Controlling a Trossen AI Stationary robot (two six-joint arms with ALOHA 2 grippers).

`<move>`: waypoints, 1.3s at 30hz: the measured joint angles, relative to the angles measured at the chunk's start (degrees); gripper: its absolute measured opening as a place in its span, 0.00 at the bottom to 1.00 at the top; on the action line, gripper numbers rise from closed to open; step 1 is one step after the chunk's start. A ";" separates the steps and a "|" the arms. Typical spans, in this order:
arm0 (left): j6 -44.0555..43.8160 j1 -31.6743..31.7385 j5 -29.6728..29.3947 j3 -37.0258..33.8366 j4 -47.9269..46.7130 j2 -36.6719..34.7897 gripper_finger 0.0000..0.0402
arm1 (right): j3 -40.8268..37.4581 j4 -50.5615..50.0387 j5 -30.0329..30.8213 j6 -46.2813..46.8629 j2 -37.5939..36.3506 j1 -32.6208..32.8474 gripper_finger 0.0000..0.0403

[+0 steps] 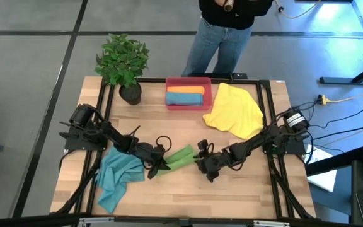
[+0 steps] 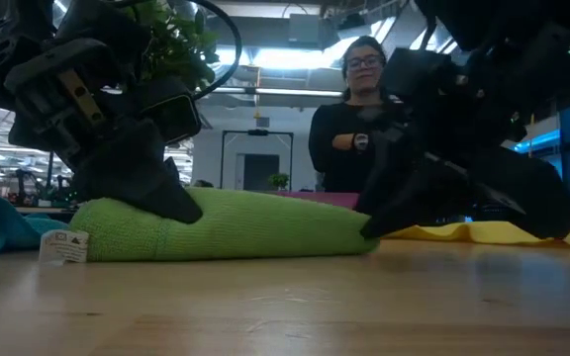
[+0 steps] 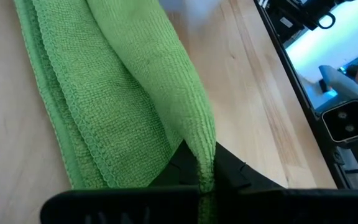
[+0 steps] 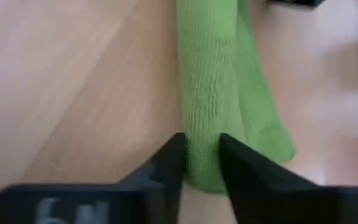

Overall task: Roll microfiber towels into tight, uniform cylinder then place into a basket
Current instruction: Roll the green towel

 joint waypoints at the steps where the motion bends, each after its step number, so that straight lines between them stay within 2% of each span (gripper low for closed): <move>1: 0.21 0.06 0.34 0.00 0.00 0.00 0.00 | 0.00 -0.85 -0.79 1.50 0.00 -0.39 0.20; 3: 0.64 0.35 0.91 0.00 -0.02 0.00 0.00 | 0.06 -2.06 -2.32 4.32 0.00 -1.17 0.09; 5: 0.90 0.73 1.76 0.00 -0.02 0.00 0.00 | 0.09 -2.83 -4.21 6.83 0.00 -1.50 0.03; 12: 5.12 2.24 7.35 0.59 -1.92 0.00 0.00 | 1.77 -4.56 -13.39 18.46 -0.22 0.60 0.02; 20: 14.69 0.52 14.78 10.17 -23.72 -0.98 0.00 | 9.05 -5.22 -20.76 28.74 -0.22 5.65 0.02; 24: 15.11 -1.53 14.72 12.31 -29.70 -1.99 0.00 | 9.14 -5.13 -23.10 33.94 -0.22 3.79 0.02; 33: 14.10 -0.06 11.50 11.29 -30.45 -3.14 0.00 | 2.77 -2.80 -24.86 43.09 0.48 -2.44 0.02; 39: 16.58 1.95 10.61 11.19 -32.08 -3.90 0.09 | 2.80 0.49 -27.54 44.33 4.30 -4.72 0.02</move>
